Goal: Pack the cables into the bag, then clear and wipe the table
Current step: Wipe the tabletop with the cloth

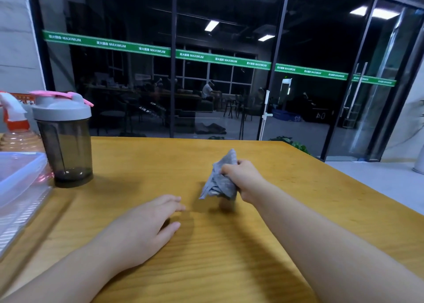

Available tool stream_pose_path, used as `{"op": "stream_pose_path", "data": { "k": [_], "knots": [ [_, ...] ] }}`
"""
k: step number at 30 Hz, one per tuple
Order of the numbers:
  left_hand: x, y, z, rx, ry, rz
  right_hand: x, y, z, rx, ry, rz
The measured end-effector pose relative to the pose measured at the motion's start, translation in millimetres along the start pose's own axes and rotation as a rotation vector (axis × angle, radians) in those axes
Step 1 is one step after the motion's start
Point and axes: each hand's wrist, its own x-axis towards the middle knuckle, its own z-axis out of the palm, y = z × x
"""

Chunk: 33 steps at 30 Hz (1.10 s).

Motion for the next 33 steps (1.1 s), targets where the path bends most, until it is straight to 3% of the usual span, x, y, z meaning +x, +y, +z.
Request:
{"op": "stream_pose_path", "data": {
  "k": [7, 11, 18, 26, 33],
  "knots": [
    [4, -5, 3, -0.002, 0.019, 0.038, 20, 6, 65, 0.002, -0.106, -0.027],
    [5, -3, 5, 0.021, 0.005, 0.068, 26, 12, 85, -0.288, -0.006, -0.146],
    [6, -2, 9, -0.007, 0.004, 0.105, 38, 17, 95, -0.878, -0.11, -0.487],
    [4, -9, 14, 0.017, 0.06, 0.084, 52, 16, 69, -1.223, -0.12, -0.415],
    [6, -5, 11, 0.038, 0.011, 0.044, 79, 29, 12, -1.227, -0.06, -0.284]
  ]
}}
